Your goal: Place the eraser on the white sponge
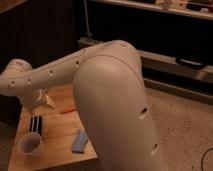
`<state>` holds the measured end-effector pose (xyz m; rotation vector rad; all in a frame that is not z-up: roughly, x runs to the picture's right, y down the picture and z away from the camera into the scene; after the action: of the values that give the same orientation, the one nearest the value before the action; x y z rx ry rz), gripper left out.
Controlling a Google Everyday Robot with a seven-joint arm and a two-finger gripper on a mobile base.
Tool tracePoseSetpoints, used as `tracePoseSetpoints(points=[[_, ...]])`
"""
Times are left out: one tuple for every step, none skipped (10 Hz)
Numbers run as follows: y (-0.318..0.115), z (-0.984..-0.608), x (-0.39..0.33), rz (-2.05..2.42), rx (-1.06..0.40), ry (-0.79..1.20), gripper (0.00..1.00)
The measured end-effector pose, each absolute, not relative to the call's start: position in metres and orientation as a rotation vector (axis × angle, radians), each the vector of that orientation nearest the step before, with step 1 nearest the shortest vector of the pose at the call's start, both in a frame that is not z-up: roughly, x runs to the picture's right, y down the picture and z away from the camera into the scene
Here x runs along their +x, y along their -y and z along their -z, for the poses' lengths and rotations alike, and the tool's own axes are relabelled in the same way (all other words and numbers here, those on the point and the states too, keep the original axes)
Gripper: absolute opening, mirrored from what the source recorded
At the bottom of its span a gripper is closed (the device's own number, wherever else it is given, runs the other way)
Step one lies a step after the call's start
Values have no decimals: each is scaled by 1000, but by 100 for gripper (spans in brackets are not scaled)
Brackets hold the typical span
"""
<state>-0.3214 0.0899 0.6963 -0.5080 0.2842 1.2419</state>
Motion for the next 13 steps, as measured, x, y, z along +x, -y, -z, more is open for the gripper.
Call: tracePoseSetpoints(points=[[-91, -700, -331, -1240, -518, -277, 65], [-92, -708, -351, -1230, -537, -266, 65], [-93, -714, -361, -1223, -546, -264, 65], [-93, -723, -375, -1213, -556, -260, 65], [-98, -726, -388, -1198, -574, -260, 65], [-105, -730, -396, -1181, -589, -271, 65], [-110, -736, -399, -1171, -600, -284, 65], [-117, -741, -403, -1162, -617, -295, 65], [-128, -747, -405, -1152, -642, -313, 65], [-137, -753, -405, -1146, -663, -323, 65], [-149, -757, -408, -1139, -685, -326, 65], [-164, -762, -413, -1128, -708, -329, 65], [-171, -764, -416, -1123, -723, -330, 65]])
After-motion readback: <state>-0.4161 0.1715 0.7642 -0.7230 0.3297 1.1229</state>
